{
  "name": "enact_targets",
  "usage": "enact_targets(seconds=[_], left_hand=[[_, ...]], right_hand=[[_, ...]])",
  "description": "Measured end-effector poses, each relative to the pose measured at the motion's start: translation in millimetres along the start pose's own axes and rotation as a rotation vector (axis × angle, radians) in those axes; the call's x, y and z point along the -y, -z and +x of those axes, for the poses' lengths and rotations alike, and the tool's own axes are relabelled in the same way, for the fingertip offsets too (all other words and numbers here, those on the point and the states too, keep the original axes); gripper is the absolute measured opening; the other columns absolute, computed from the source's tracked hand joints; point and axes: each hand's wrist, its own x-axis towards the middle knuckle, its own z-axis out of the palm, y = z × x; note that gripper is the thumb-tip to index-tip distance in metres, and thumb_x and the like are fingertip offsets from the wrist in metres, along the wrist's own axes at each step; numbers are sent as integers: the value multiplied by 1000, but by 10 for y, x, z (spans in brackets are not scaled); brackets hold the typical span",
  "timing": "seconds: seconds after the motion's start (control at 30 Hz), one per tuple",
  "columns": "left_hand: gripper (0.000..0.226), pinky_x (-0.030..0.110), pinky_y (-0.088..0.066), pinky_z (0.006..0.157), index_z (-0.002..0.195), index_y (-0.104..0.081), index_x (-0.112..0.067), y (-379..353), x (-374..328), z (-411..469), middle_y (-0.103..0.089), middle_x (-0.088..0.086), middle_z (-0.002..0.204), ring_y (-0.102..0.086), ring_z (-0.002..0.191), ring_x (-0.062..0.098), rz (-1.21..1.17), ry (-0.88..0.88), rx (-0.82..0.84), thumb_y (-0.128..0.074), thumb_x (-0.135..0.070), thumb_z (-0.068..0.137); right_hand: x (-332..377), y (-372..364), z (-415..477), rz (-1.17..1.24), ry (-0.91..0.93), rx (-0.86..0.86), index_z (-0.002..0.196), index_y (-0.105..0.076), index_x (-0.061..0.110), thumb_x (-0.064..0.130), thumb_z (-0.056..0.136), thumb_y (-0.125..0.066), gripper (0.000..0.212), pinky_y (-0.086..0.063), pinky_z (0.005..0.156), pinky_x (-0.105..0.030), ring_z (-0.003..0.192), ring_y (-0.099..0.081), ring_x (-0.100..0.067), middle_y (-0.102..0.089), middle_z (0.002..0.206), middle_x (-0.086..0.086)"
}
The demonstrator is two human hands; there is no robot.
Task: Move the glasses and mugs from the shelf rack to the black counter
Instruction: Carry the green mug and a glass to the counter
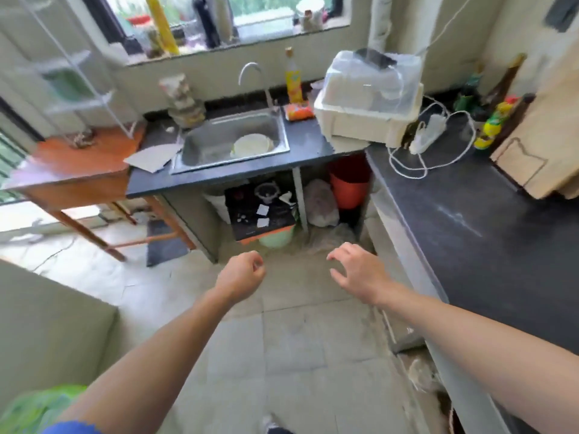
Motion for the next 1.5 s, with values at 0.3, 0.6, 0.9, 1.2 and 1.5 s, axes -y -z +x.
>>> enact_targets(seconds=[0.3, 0.6, 0.9, 1.2, 1.5], left_hand=[[20, 33, -48, 75, 104, -62, -14, 1169, 2329, -238, -66, 7, 103, -58, 89, 23, -31, 292, -123, -51, -25, 91], [24, 36, -51, 82, 107, -62, -19, 1852, 3866, -173, -67, 7, 112, -61, 100, 28, -74, 534, -180, -52, -29, 88], [23, 40, -53, 86, 103, -62, -19, 2508, 4908, 717, -67, 5, 111, -61, 100, 27, -123, 683, -175, -51, -30, 87], [23, 37, -51, 82, 107, -60, -22, 3557, 5735, 1634, -64, 4, 113, -60, 100, 27, -157, 748, -277, -50, -31, 89], [14, 38, -52, 78, 98, -59, -24, 4547, 6942, 2661, -65, -1, 100, -62, 88, 23, -163, 631, -299, -51, -31, 89]], right_hand=[[2301, -1069, 1441, -101, 323, 189, 124, -57, 23, 34, 92, -53, 34, -45, 83, -36, 115, -50, -20, -55, 118, -1], [3900, -1745, 2597, -158, 607, 275, 122, -59, 20, 32, 91, -54, 34, -48, 79, -37, 111, -55, -25, -59, 117, -6], [4742, -2412, 4252, -170, 682, 356, 120, -58, 21, 32, 90, -55, 32, -51, 77, -38, 104, -58, -26, -60, 112, -5], [5885, -2536, 5984, -139, 694, 357, 123, -59, 19, 31, 92, -56, 34, -53, 81, -39, 105, -58, -27, -61, 117, -7], [6766, -2903, 7367, -100, 597, 231, 125, -56, 22, 35, 92, -55, 36, -50, 86, -39, 110, -58, -26, -62, 121, -5]])
